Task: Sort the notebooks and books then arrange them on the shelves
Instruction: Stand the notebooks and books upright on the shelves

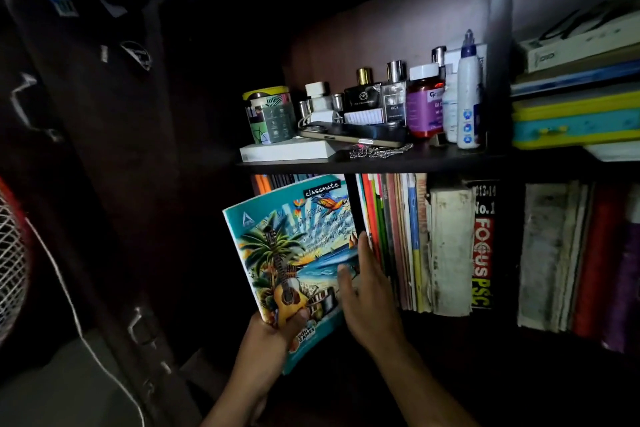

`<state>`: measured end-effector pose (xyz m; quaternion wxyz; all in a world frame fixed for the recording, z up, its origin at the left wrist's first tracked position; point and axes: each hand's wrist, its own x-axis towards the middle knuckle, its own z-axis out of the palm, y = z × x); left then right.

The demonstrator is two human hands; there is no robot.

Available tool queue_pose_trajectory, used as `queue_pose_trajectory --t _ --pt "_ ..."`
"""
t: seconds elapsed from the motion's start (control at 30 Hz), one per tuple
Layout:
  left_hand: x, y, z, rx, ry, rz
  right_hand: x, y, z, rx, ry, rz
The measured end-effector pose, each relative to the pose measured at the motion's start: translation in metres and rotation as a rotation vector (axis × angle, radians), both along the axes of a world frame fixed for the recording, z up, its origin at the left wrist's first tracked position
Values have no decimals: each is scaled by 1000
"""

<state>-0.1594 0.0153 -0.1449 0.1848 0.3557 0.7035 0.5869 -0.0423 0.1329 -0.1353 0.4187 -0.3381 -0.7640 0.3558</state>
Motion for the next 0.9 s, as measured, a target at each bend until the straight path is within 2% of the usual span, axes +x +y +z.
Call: queue_pose_trajectory --t 0.17,0.27,0.37,0.43,0.6,0.7,0.8,0.87,0.9 --pt "18 7 -10 11 92 19 -4 -1 -5 38 5 64" --pt "31 10 -12 5 116 -41 -8 3 -8 -39 5 149" --pt "41 17 -10 48 184 -117 -8 2 -6 -129 89 228" --pt "46 29 -8 42 210 -86 -6 1 -7 -176 181 234" --pt "45 86 3 -111 353 -21 8 3 -4 47 274 -148" --pt "48 101 9 -213 397 80 12 7 -2 110 278 -221" --pt "59 82 7 -22 399 106 11 8 -1 195 270 -242" --pt "57 77 5 76 436 49 8 9 -1 208 302 -229" --pt "56 79 4 112 384 4 6 9 -1 200 316 -213"
